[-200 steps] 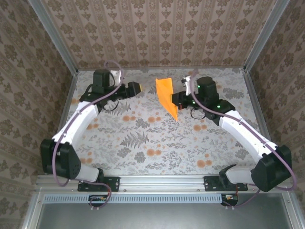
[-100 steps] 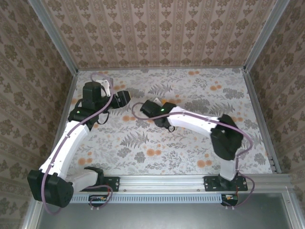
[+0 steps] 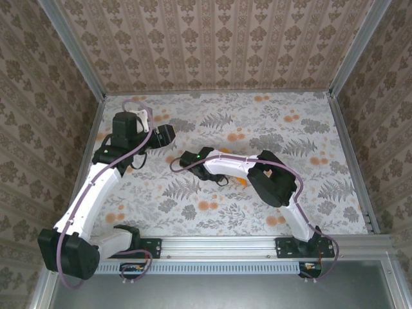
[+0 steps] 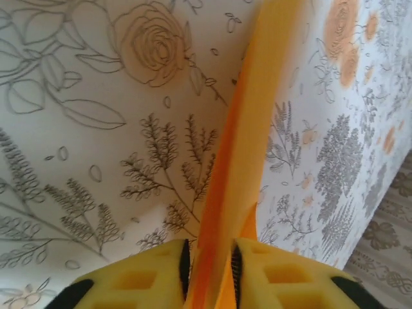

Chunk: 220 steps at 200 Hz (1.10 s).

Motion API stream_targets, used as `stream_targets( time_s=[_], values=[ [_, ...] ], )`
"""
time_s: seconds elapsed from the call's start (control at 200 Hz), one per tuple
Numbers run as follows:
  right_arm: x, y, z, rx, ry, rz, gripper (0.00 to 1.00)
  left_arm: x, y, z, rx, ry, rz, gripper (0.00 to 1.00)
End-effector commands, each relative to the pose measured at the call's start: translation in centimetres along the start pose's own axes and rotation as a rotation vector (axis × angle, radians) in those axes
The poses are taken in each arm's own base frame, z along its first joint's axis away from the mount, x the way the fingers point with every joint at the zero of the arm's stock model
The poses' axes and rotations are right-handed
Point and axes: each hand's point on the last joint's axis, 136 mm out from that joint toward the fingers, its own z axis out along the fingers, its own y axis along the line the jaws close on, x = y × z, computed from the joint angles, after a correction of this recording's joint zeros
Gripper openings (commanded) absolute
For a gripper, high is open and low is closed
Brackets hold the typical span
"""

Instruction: Fold a paper plane with a square sheet of paper (fold left side to right side)

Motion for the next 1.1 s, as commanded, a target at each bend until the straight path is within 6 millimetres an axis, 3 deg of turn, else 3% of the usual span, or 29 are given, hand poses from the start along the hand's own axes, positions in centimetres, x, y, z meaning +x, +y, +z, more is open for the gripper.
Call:
stream_targets(
  time_s=[0.0,0.17,0.33,0.515,0.635,0.685,0.94,1.025,1.095],
  values=[
    [-0.1,-0.2,-2.4,-0.12,-0.052,0.099,0.39,1.0,0.5,1.0,0.008,0.052,-0.029,0.78],
    [0.2,-1.9,-6.2,-0.275,-0.159,0.25,0.56,3.4,0.9,3.8,0.063,0.148,-0.118,0.79],
    [1.6,-4.7,-8.7,-0.435,-0.291,0.446,0.73,6.7,0.7,7.1,0.122,0.289,-0.218,0.78],
    [2.9,-8.5,-7.7,-0.686,-0.458,0.789,0.83,9.9,-2.1,11.1,0.228,0.36,-0.291,0.78],
    [4.6,-10.9,-6.5,-0.751,-0.541,0.97,0.93,11.4,-2.8,13.5,0.239,0.392,-0.353,0.78],
    [5.3,-11.6,-5.8,-0.778,-0.557,1.033,0.96,12.4,-4.1,14.3,0.265,0.416,-0.352,0.78],
    [7.9,-13.2,-3.6,-0.905,-0.611,1.234,1.0,15.1,-5.7,18.3,0.276,0.496,-0.379,0.74],
    [8.5,-13.4,-3.2,-0.906,-0.615,1.243,1.0,15.6,-6.1,19.2,0.289,0.513,-0.382,0.67],
    [8.6,-13.5,-3.2,-0.923,-0.619,1.236,1.0,15.6,-6.1,19.6,0.294,0.519,-0.373,0.55]
  ],
)
